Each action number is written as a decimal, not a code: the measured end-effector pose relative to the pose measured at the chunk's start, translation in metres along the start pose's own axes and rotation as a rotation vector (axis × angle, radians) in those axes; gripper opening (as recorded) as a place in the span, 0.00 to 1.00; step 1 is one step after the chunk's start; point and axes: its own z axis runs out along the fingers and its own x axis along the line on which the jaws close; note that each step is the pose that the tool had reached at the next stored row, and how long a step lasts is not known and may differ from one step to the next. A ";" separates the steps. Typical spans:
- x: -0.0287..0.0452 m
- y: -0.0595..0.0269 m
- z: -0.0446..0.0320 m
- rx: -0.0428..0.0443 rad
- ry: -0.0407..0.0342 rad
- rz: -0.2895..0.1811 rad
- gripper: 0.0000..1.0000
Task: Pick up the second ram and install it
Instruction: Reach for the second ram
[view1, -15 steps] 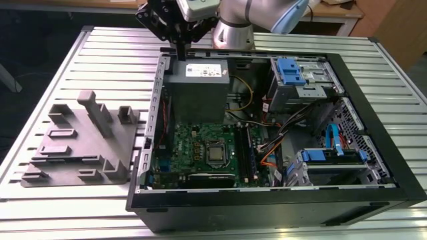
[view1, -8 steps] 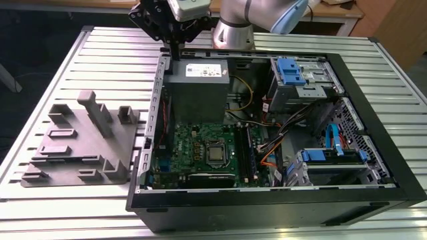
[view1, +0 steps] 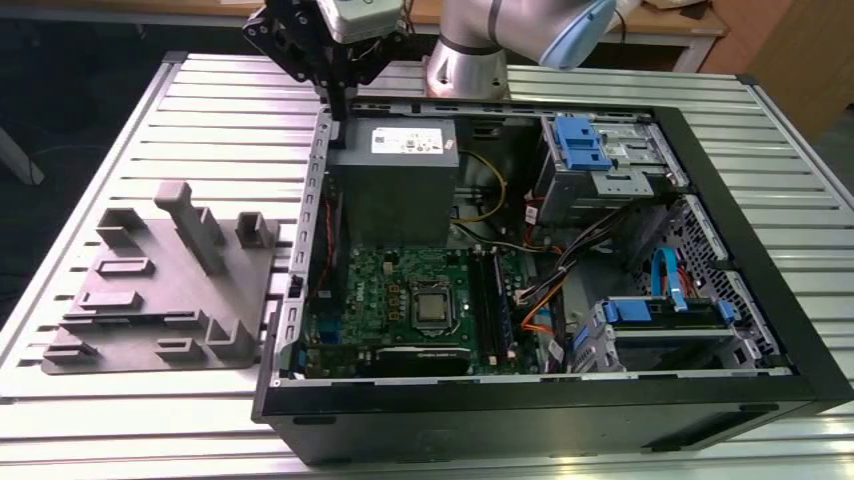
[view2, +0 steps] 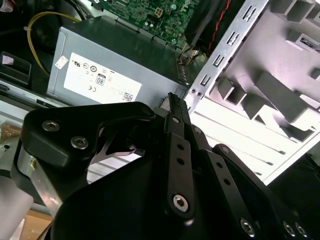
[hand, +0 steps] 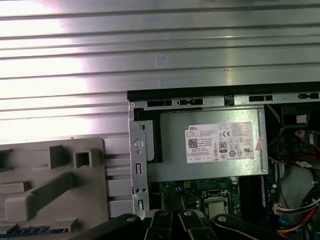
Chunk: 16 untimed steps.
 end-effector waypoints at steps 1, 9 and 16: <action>0.0010 -0.0001 0.0000 -0.0001 0.0000 0.000 0.07; 0.0097 -0.0008 0.0003 0.0000 0.0000 0.000 0.07; 0.0186 -0.0014 0.0004 0.0000 0.0001 0.000 0.07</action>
